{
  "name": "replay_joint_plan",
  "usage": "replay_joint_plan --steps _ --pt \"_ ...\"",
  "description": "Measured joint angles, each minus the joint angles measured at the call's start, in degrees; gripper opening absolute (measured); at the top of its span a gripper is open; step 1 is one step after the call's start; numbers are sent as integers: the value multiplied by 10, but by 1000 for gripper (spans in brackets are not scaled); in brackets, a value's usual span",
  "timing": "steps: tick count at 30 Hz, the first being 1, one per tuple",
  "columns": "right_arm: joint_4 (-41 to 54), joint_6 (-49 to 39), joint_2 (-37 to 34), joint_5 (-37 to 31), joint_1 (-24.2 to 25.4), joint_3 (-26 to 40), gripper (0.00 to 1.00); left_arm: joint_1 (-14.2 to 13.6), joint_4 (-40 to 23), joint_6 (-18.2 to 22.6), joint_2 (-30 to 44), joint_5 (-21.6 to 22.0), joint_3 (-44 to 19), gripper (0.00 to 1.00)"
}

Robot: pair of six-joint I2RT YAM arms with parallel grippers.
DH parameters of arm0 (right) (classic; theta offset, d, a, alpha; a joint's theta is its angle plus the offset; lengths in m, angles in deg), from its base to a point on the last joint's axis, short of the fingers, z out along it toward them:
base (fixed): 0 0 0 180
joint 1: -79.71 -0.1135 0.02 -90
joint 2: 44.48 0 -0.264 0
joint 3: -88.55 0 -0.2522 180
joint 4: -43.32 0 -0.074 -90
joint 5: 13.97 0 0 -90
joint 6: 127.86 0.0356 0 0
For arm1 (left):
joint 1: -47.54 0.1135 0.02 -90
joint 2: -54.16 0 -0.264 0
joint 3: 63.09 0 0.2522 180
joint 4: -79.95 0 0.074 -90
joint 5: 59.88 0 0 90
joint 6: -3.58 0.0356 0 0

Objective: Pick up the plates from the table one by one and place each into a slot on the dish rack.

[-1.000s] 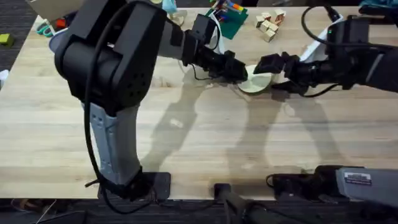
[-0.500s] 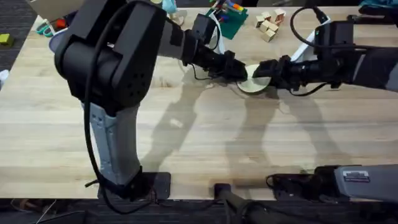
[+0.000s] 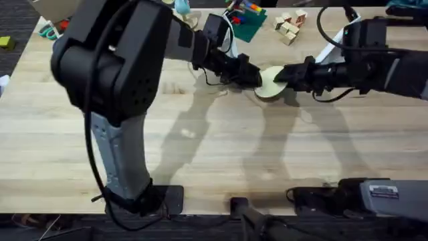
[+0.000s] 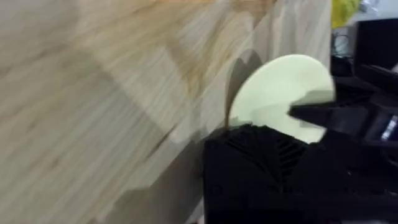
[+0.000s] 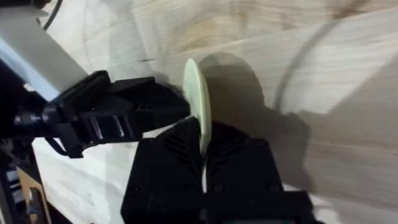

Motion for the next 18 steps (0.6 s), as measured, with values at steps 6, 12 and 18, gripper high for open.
replay_joint_plan --steps 6,12,18 --pt "86 -4 73 -40 -8 0 33 -20 -86 16 -54 117 11 39" --pt "232 -25 174 -113 -6 36 32 -16 -180 53 -142 281 30 41" --pt "370 -60 231 -191 -6 127 32 -9 -255 107 -266 400 33 39"
